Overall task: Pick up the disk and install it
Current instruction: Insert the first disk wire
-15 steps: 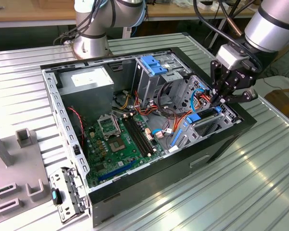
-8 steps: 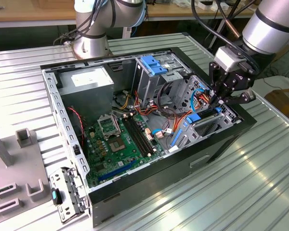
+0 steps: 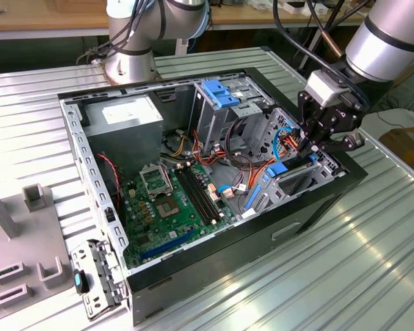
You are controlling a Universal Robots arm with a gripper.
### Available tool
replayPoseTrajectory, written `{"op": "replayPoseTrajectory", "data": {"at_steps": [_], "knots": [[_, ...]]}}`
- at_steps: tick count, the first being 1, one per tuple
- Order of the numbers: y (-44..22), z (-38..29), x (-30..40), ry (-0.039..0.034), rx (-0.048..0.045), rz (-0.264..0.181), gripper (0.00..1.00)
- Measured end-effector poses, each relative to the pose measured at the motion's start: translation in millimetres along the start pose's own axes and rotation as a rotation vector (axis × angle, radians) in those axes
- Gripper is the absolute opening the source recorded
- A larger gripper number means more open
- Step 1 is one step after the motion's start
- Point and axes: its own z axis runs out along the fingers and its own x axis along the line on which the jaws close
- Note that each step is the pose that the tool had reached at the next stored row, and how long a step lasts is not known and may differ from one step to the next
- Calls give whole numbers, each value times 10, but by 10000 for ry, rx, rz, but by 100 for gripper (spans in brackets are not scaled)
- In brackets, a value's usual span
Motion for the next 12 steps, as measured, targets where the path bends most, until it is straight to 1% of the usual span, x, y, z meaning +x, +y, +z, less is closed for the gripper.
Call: {"op": "replayPoseTrajectory", "data": {"at_steps": [4,12], "knots": [[1,6,2,-4,-3,-40,16],[2,39,4,-3,-3,-41,16]]}}
